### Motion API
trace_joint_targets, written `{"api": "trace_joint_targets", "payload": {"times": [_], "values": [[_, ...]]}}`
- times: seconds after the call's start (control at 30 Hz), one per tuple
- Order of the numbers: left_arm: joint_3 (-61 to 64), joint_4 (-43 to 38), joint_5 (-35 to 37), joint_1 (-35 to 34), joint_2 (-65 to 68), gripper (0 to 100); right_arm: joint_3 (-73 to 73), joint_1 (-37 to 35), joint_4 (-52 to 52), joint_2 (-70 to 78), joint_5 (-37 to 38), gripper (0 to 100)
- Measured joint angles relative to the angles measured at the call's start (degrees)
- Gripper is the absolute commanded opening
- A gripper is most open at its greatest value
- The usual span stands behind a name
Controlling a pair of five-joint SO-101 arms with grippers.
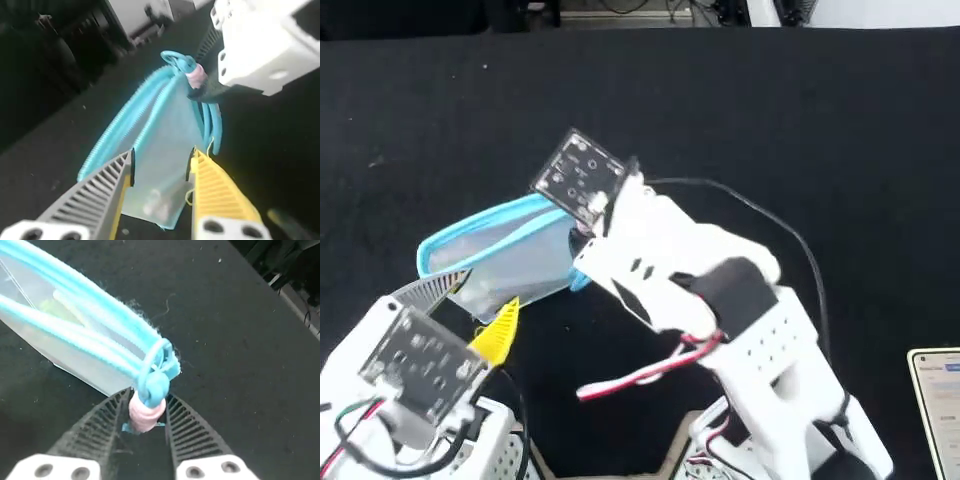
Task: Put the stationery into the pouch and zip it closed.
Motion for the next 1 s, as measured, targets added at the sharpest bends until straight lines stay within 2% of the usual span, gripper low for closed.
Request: {"api": "trace_joint_targets", "payload": {"times": [0.23,0.4,0.5,0.63,0.83,1.0], "values": [[5.0,0.0,2.5,5.7,-6.3,19,-1.0,0.0,0.0,0.6,0.0,1.1],[19.4,0.0,2.8,7.3,-10.5,19,-1.0,0.0,0.2,0.6,0.0,1.1],[26.5,0.0,-0.7,7.2,-13.5,19,-1.0,0.0,1.8,-0.2,0.0,1.1],[28.6,-2.8,-4.0,0.2,-18.1,19,-1.0,0.0,5.6,-5.6,0.0,1.1],[36.5,-14.2,-6.1,-12.5,-21.4,19,-1.0,-0.3,10.8,-12.9,0.0,1.1],[44.2,-22.9,-5.2,-14.0,-21.4,19,0.0,-0.3,11.8,-18.4,0.0,1.1]]}}
